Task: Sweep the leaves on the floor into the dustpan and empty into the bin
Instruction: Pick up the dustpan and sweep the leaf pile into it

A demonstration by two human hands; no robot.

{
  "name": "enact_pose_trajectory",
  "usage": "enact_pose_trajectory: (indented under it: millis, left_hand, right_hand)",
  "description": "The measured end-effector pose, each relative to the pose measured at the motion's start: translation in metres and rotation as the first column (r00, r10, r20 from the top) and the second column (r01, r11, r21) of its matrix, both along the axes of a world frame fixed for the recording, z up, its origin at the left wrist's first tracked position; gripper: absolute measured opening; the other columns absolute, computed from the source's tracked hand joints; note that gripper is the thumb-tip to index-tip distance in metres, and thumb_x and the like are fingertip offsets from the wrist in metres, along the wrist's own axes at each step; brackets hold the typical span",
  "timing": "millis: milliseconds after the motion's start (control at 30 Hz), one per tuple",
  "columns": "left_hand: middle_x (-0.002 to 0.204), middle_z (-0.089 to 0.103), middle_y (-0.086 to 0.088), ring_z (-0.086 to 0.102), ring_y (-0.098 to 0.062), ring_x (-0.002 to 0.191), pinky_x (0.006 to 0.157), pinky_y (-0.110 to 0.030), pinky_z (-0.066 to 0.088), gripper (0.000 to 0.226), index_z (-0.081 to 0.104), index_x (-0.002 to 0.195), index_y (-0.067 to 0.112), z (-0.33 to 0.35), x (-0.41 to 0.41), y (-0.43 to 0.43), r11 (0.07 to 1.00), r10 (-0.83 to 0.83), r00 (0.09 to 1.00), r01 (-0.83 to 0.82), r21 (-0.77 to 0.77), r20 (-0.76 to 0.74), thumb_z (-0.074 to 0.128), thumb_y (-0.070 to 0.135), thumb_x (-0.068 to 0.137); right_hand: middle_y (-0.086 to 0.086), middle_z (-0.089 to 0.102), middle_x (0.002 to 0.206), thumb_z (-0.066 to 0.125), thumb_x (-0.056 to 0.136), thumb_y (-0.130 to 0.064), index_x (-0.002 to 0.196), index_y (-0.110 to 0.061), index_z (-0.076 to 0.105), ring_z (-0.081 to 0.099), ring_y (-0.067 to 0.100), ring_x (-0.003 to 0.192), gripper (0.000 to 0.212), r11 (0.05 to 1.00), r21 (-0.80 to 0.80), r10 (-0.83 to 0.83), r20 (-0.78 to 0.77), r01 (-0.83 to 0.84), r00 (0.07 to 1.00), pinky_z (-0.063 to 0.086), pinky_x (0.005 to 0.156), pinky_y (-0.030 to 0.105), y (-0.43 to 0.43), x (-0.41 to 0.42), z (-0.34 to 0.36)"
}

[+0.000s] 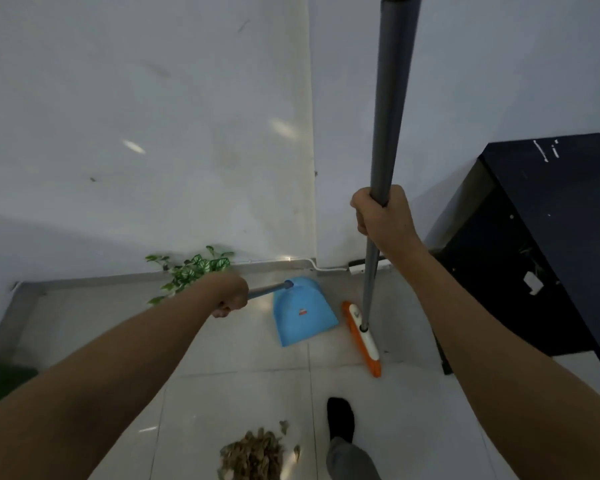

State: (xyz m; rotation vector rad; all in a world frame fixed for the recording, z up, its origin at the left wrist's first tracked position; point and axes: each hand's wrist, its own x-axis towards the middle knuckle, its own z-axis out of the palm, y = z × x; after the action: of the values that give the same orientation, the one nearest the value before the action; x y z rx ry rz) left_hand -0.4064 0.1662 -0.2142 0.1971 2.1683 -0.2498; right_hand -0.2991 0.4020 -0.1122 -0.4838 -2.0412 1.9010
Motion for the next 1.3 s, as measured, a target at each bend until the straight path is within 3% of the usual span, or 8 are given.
enact_pose_trajectory:
  millis: [100,300,500,733,867,1033,1200,1300]
  left_hand:
    - [0.075,0.05,-0.012,0.044,-0.017,0.043,0.035,-0.017,0.036,0.039,0.039,0.131,0.0,-0.001,0.023,-0.042,0.995,0.071,0.993,-0.077,0.058,0.09,0.034,0.012,0.094]
    - [0.064,0.048,-0.008,0.044,-0.016,0.039,0.04,-0.019,0.036,0.032,0.038,0.125,0.001,-0.003,0.094,-0.139,0.936,0.287,0.929,-0.324,0.138,0.236,0.037,0.015,0.096]
    - [0.056,0.042,-0.004,0.038,-0.014,0.039,0.037,-0.019,0.033,0.021,0.043,0.115,0.009,-0.003,0.184,-0.236,0.839,0.469,0.838,-0.521,0.155,0.281,0.038,0.015,0.096]
    - [0.054,0.041,-0.004,0.036,-0.012,0.035,0.035,-0.018,0.033,0.011,0.043,0.104,0.006,-0.007,0.279,-0.326,0.652,0.681,0.662,-0.743,0.152,0.312,0.037,0.011,0.096]
    - [0.05,0.04,-0.004,0.035,-0.011,0.033,0.033,-0.018,0.032,0.01,0.042,0.103,0.005,0.004,0.322,-0.361,0.548,0.768,0.564,-0.824,0.145,0.304,0.037,0.01,0.096]
    - [0.048,0.04,-0.003,0.035,-0.01,0.029,0.032,-0.015,0.031,0.017,0.043,0.11,0.0,0.02,0.351,-0.401,0.447,0.83,0.469,-0.883,0.141,0.301,0.039,0.01,0.097]
    - [0.049,0.041,-0.004,0.036,-0.01,0.032,0.032,-0.016,0.032,0.027,0.043,0.119,-0.003,0.028,0.36,-0.458,0.366,0.859,0.392,-0.92,0.14,0.33,0.04,0.011,0.096]
    - [0.05,0.043,-0.003,0.036,-0.01,0.034,0.033,-0.017,0.033,0.018,0.048,0.105,-0.001,0.031,0.354,-0.499,0.344,0.855,0.363,-0.931,0.12,0.37,0.043,0.013,0.095]
  right_hand:
    - [0.009,0.028,0.058,0.052,0.068,-0.023,0.06,-0.008,0.043,0.024,0.017,0.047,0.018,1.0,0.026,0.002,-0.013,-0.001,1.0,0.018,0.05,0.037,-0.03,0.023,0.001]
    - [0.009,0.03,0.06,0.051,0.07,-0.023,0.059,-0.008,0.045,0.024,0.021,0.053,0.02,0.993,0.113,-0.013,-0.065,0.02,0.998,0.024,0.05,0.041,-0.095,0.081,0.012]
    - [0.007,0.026,0.054,0.049,0.075,-0.018,0.057,-0.009,0.041,0.027,0.017,0.046,0.022,0.983,0.161,0.107,-0.079,-0.093,0.991,0.024,0.051,0.031,-0.155,0.128,0.022]
    - [0.012,0.028,0.056,0.048,0.075,-0.015,0.059,-0.003,0.047,0.027,0.023,0.049,0.02,0.958,0.151,0.252,-0.034,-0.245,0.967,0.025,0.053,0.033,-0.207,0.158,0.015]
    - [0.011,0.028,0.054,0.047,0.075,-0.011,0.056,0.003,0.044,0.027,0.022,0.046,0.023,0.95,0.113,0.297,-0.039,-0.291,0.954,0.026,0.051,0.032,-0.225,0.177,0.014]
    - [-0.001,0.028,0.043,0.047,0.072,-0.012,0.053,-0.008,0.04,0.029,0.015,0.041,0.021,0.946,0.084,0.316,-0.038,-0.312,0.948,0.027,0.049,0.031,-0.252,0.198,0.006]
    - [-0.01,0.025,0.037,0.047,0.072,-0.011,0.042,-0.024,0.028,0.024,0.01,0.036,0.037,0.944,0.057,0.326,-0.012,-0.324,0.945,0.022,0.047,0.028,-0.282,0.206,0.0]
    - [-0.009,0.025,0.038,0.047,0.072,-0.013,0.046,-0.02,0.029,0.024,0.01,0.036,0.033,0.95,0.071,0.304,0.0,-0.304,0.953,0.022,0.047,0.028,-0.303,0.204,-0.001]
